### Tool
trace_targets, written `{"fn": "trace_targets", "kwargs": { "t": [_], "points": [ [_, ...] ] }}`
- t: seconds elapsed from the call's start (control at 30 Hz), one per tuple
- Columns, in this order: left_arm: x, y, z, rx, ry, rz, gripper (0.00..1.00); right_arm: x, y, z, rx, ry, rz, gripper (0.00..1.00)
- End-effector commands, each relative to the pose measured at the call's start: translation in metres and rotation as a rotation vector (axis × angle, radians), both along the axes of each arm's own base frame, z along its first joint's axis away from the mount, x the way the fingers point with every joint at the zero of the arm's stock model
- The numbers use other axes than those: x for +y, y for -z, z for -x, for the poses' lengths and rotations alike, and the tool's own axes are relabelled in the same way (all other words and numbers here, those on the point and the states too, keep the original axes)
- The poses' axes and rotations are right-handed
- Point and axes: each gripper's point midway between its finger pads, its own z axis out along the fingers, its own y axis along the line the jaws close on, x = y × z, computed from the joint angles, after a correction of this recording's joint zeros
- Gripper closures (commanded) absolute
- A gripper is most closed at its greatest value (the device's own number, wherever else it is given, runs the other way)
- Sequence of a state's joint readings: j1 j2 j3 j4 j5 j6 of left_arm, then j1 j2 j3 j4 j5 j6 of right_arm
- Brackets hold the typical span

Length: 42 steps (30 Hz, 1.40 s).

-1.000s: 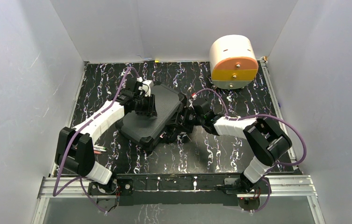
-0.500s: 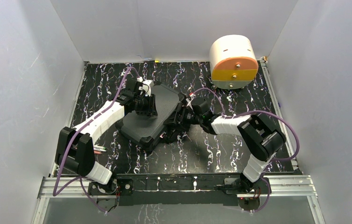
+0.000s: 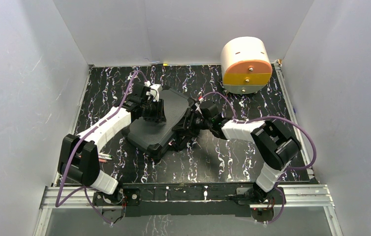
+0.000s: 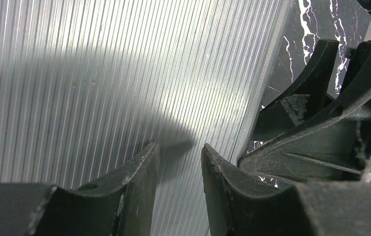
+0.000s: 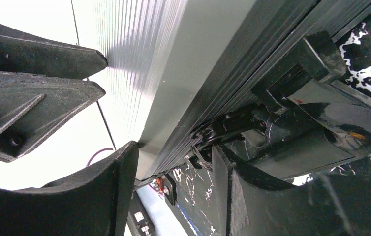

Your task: Pack up texas hold em set

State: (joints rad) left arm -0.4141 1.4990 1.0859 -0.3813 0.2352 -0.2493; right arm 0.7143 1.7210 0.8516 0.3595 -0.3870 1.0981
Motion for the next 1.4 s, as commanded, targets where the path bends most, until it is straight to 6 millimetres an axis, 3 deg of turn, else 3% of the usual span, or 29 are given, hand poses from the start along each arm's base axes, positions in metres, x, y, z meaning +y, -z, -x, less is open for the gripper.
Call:
{"fn": "trace_targets", "kwargs": {
  "t": [0.0, 0.27, 0.53, 0.67, 0.9, 1.07, 1.17, 1.23, 1.37],
  "points": [
    [0.028, 0.056, 0.052, 0.236, 0.007, -0.155, 0.64, 0.013, -0.024, -0.02, -0.078, 0.048, -0.023, 0.41],
    [0.027, 0.046, 0.048, 0.196, 0.002, -0.137, 0.64, 0.013, -0.028, -0.019, 0.004, 0.076, -0.002, 0.54],
    [0.026, 0.041, 0.046, 0.174, -0.004, -0.127, 0.64, 0.01, -0.04, -0.028, -0.019, 0.1, 0.054, 0.56],
    [0.024, 0.028, 0.039, 0.135, -0.014, -0.11, 0.62, 0.007, -0.055, -0.026, -0.055, 0.093, 0.049, 0.54],
    [0.011, -0.021, 0.016, 0.011, -0.027, -0.033, 0.43, -0.021, -0.073, -0.017, -0.137, 0.128, 0.109, 0.4],
    [0.011, -0.067, -0.026, -0.116, -0.054, -0.01, 0.29, -0.044, -0.052, -0.01, -0.132, 0.162, 0.21, 0.41],
    [0.028, -0.074, -0.045, -0.138, -0.103, -0.044, 0.19, -0.053, -0.036, -0.007, -0.1, 0.173, 0.268, 0.46],
    [0.041, -0.073, -0.054, -0.136, -0.12, -0.051, 0.03, -0.056, -0.029, -0.007, -0.092, 0.186, 0.295, 0.5],
    [0.071, -0.064, -0.069, -0.104, -0.203, -0.049, 0.02, -0.055, -0.017, -0.01, -0.085, 0.178, 0.325, 0.58]
  ]
}}
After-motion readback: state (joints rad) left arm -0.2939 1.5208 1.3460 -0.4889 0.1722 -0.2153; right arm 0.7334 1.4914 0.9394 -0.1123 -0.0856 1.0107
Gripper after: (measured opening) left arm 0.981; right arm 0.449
